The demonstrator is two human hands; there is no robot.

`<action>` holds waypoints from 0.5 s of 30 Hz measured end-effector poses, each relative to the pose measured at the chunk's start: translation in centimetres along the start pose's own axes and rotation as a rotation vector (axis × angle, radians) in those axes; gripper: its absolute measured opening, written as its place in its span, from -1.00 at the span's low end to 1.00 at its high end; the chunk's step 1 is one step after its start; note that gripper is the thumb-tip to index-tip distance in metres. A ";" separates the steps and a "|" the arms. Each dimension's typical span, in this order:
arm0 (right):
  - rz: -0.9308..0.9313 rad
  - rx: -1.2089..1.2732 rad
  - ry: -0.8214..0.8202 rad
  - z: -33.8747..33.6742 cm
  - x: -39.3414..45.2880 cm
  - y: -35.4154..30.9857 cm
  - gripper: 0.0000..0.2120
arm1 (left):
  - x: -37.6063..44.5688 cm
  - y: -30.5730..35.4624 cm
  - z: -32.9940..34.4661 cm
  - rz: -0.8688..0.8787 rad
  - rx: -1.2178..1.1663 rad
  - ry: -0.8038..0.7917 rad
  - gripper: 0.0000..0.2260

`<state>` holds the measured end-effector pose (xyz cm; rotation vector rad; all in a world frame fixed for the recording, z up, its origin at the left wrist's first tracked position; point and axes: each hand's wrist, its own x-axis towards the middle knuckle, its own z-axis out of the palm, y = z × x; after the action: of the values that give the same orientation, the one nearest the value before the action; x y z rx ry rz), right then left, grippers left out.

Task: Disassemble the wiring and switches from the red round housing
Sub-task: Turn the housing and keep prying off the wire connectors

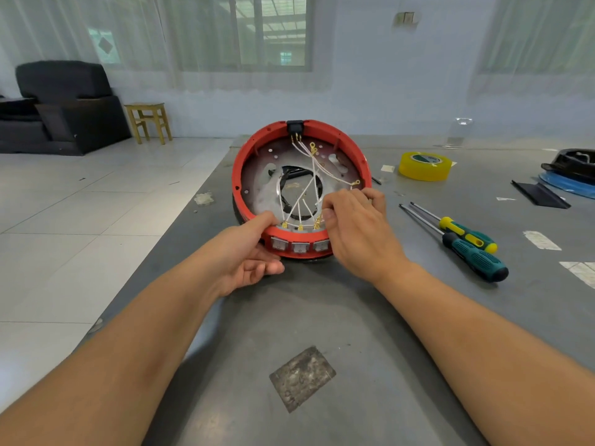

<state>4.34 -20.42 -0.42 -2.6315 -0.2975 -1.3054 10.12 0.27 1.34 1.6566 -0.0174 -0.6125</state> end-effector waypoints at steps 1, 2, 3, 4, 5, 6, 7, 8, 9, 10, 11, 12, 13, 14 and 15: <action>0.007 0.023 -0.014 0.0 0.0 -0.1 -0.88 | 0.0 0.1 -0.2 -0.004 0.050 0.009 -0.53; 0.015 0.045 -0.024 0.0 0.0 -0.1 -0.88 | 0.0 0.3 -0.5 -0.013 0.101 0.015 -0.46; 0.025 0.063 -0.030 0.0 0.0 -0.2 -0.87 | 0.0 0.3 -0.6 -0.025 0.148 0.022 -0.37; 0.037 0.076 -0.034 0.0 0.0 -0.3 -0.86 | 0.1 0.4 -0.8 -0.037 0.185 0.029 -0.30; 0.050 0.087 -0.040 0.0 0.1 -0.3 -0.85 | 0.1 0.4 -0.9 -0.046 0.210 0.038 -0.25; 0.063 0.098 -0.047 0.0 0.2 -0.4 -0.85 | 0.1 0.4 -0.9 -0.052 0.226 0.046 -0.22; 0.076 0.109 -0.054 0.0 0.2 -0.5 -0.84 | 0.2 0.3 -0.9 -0.056 0.240 0.051 -0.19; 0.085 0.118 -0.063 0.0 0.3 -0.5 -0.84 | 0.2 0.2 -0.8 -0.059 0.256 0.053 -0.18; 0.092 0.122 -0.074 0.0 0.3 -0.5 -0.84 | 0.2 0.2 -0.8 -0.063 0.273 0.056 -0.17; 0.099 0.122 -0.089 0.0 0.3 -0.6 -0.84 | 0.2 0.2 -0.8 -0.068 0.287 0.058 -0.16; 0.105 0.119 -0.105 0.1 0.3 -0.6 -0.83 | 0.3 0.2 -0.8 -0.074 0.296 0.061 -0.15; 0.111 0.118 -0.121 0.1 0.4 -0.5 -0.82 | 0.3 0.2 -0.9 -0.079 0.301 0.062 -0.14; 0.118 0.117 -0.133 0.1 0.4 -0.5 -0.81 | 0.2 0.2 -1.0 -0.086 0.307 0.059 -0.13; 0.123 0.121 -0.140 0.1 0.4 -0.5 -0.80 | 0.2 0.2 -1.1 -0.094 0.318 0.054 -0.11; 0.126 0.128 -0.146 0.1 0.4 -0.5 -0.80 | 0.2 0.1 -1.2 -0.101 0.330 0.046 -0.10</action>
<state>4.50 -19.87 -0.11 -2.5952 -0.2232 -1.0233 10.87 1.30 1.43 2.0001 -0.0006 -0.6743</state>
